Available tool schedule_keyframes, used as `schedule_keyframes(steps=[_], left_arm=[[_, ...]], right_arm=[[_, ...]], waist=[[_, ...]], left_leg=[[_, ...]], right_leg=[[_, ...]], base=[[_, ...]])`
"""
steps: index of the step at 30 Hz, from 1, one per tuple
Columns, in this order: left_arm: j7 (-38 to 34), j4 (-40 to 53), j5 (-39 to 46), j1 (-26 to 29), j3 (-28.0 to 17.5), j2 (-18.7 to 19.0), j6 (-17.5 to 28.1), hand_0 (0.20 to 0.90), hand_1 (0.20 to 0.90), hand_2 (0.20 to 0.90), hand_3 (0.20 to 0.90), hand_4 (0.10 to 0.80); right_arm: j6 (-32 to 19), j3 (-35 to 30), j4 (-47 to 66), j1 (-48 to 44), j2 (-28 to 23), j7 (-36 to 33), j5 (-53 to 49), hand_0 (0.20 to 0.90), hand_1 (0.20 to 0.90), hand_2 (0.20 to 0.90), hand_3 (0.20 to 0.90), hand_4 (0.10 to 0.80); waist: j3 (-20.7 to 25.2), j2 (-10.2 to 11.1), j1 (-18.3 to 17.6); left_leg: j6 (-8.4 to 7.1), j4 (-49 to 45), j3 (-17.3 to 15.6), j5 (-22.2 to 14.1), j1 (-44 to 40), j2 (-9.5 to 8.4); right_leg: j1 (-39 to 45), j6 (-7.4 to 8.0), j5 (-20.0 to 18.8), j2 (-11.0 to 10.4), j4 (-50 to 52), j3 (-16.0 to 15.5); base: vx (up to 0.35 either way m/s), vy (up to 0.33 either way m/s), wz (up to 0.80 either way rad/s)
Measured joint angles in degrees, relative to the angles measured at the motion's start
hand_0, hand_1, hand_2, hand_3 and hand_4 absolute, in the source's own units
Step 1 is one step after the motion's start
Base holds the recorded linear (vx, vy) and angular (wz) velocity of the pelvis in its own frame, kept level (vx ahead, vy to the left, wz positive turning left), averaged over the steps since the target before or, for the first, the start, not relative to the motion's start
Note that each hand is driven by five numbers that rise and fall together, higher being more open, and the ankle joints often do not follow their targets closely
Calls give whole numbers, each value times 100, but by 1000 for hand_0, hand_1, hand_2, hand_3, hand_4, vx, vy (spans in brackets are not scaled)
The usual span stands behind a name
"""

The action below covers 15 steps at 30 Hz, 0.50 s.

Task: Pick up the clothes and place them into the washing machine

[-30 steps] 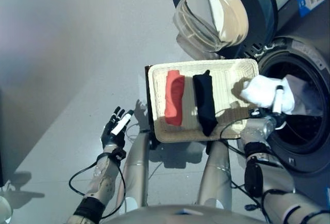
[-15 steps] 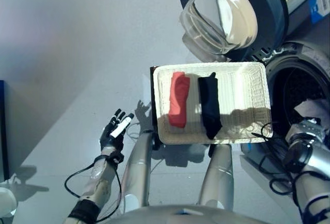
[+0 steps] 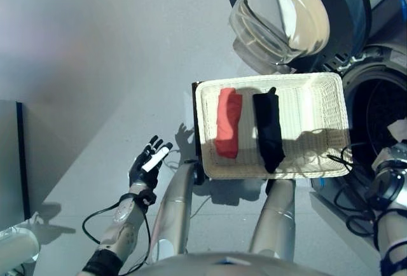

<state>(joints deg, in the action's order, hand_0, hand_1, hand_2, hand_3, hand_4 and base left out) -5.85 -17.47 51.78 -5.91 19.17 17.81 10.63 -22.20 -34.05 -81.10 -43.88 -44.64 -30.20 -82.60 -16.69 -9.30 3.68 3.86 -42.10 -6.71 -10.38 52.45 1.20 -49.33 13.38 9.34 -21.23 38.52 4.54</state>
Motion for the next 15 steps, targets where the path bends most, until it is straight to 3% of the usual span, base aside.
schedule_keyframes(steps=[6,15], left_arm=[[74,-18,-1,-5,7,-3,13,900,900,900,900,800],[94,-115,-36,-18,-32,-6,114,900,900,900,900,800]], right_arm=[[76,409,11,41,197,295,163,900,900,900,900,800],[498,2271,421,304,1549,654,2298,900,900,900,900,800]], waist=[[51,26,12],[122,209,-64]], left_leg=[[12,53,99,41,-99,-26],[-2,109,200,133,-136,-87]], right_leg=[[241,21,-14,-22,-84,-142],[326,17,-13,-61,-97,-250]], base=[[-15,8,9],[-7,11,6]])
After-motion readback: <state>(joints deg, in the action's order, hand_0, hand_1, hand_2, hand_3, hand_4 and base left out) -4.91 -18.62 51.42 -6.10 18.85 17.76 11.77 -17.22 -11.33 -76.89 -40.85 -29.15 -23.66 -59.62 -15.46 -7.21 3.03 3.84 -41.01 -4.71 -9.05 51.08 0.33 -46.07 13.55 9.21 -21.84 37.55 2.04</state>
